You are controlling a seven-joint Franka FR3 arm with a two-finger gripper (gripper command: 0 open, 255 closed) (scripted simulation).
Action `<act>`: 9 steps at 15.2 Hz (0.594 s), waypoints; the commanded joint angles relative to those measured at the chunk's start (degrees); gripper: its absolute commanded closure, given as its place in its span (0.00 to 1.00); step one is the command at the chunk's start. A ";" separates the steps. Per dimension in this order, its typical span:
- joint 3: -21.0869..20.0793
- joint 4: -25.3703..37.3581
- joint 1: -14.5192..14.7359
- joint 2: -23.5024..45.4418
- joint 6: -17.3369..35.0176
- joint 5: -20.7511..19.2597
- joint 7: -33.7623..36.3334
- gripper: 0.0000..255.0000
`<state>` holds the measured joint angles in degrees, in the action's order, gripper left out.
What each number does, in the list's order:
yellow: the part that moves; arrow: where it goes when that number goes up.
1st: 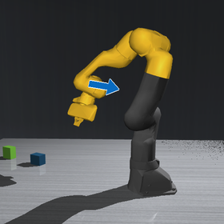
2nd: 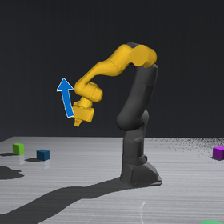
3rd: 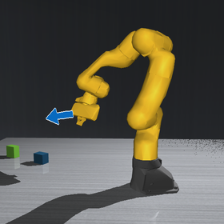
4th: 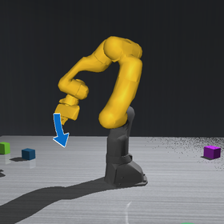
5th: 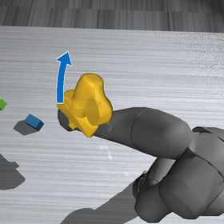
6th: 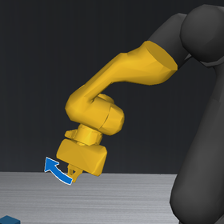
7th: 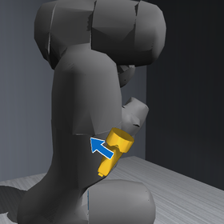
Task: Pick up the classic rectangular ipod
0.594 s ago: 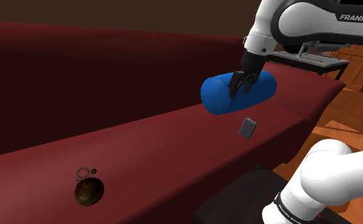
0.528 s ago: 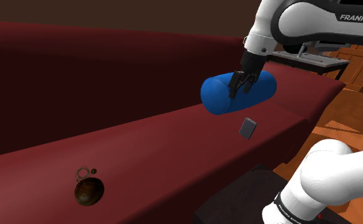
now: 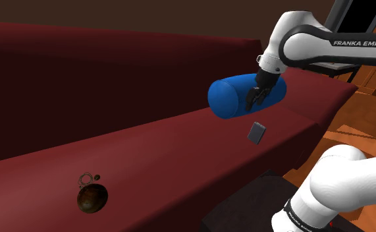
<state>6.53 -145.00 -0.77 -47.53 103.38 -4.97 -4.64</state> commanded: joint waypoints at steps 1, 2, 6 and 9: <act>2.47 -2.29 -0.70 0.11 2.40 -1.32 -2.81 0.00; 3.83 -3.17 -1.11 0.47 3.61 -2.04 -4.28 0.00; 9.48 -5.87 -2.66 3.02 8.76 -4.88 -10.23 0.00; 12.07 -7.25 -3.27 4.82 11.89 -6.08 -12.76 0.00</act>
<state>17.77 -151.77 -3.85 -43.37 114.09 -10.64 -16.58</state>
